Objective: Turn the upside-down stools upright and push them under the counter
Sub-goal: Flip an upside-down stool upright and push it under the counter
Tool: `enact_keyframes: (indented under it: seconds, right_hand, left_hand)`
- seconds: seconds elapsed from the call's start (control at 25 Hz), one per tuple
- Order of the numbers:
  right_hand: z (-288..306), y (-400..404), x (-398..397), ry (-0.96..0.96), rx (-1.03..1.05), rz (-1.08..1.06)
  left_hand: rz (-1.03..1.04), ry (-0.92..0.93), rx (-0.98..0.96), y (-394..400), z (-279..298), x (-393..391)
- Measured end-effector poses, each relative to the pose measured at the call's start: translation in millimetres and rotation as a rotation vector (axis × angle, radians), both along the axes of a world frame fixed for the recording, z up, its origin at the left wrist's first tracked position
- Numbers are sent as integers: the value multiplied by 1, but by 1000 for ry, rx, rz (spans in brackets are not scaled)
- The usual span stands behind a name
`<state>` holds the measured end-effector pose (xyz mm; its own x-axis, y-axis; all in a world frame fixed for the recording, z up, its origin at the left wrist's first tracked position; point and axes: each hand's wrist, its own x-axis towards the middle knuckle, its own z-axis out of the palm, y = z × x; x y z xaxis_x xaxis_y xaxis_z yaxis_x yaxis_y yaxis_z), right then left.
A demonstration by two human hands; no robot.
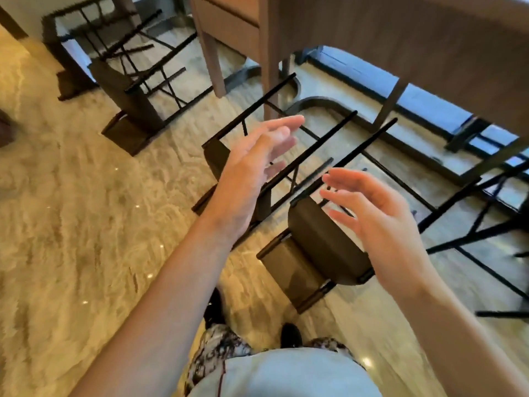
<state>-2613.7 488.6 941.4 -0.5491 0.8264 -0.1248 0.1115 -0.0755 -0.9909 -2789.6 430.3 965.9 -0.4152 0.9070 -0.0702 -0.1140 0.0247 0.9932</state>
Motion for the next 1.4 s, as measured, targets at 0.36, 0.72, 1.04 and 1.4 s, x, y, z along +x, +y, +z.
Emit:
enact_keyframes:
  seconds: [0.36,0.72,1.04,1.4]
  right_hand:
    - [-5,-9,-79,5,-45,-514]
    - [-45,-20,-97,39,-152,-874]
    - [-110,-13,-72,13,-233,-995]
    - [-246,-13,-39,-64,-407,-1066]
  left_hand:
    - [-477,-11,-52,62,-18,-93]
    - [-747,-5,-131,107,-79,-103]
    - [-716,-80,-206,124,-153,-83]
    - [-714,-112,-331,125,-285,-50]
